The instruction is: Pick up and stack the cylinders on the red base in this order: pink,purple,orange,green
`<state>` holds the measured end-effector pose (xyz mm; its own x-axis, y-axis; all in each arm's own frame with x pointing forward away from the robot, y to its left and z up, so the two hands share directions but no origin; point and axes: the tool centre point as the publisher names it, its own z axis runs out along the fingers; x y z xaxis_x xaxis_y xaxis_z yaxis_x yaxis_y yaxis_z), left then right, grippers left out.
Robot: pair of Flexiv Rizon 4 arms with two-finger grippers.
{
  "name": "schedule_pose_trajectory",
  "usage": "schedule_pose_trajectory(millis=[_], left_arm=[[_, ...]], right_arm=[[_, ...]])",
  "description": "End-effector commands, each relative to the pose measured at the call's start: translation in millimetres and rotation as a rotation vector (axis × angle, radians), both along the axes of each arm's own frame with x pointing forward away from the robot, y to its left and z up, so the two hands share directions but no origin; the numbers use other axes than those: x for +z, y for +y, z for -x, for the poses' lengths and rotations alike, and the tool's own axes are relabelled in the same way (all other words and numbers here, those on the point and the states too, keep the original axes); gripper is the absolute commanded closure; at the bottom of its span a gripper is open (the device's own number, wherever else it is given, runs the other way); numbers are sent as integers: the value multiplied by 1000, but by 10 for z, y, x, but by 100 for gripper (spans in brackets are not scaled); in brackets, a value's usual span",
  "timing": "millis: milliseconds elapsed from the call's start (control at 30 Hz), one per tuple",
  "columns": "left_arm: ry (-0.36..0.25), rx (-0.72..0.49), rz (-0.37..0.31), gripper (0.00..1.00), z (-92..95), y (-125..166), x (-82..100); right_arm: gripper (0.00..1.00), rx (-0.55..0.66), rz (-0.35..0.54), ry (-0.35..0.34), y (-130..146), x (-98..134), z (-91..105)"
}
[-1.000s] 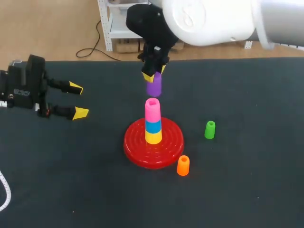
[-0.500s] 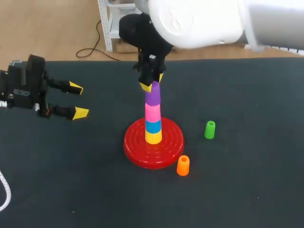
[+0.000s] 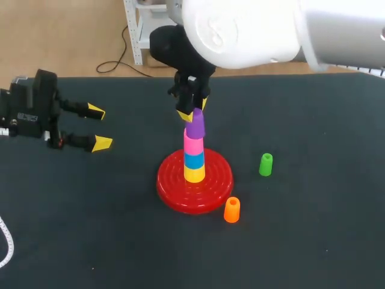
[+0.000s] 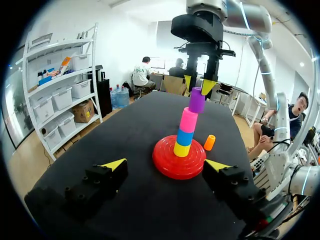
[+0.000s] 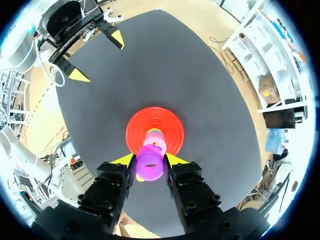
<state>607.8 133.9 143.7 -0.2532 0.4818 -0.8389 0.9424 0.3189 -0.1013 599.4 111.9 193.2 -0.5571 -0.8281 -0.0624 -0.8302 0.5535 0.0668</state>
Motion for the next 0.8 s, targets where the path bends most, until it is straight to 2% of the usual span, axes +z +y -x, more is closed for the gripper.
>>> schedule_pose_trajectory(millis=[33,800], left_arm=[[-4,0,4,0,2,4,-13],[-4,0,4,0,2,4,-13]], right_arm=[[100,0,-5,-10,20,-1,-17],[100,4,18,-29,32,-66,-82]])
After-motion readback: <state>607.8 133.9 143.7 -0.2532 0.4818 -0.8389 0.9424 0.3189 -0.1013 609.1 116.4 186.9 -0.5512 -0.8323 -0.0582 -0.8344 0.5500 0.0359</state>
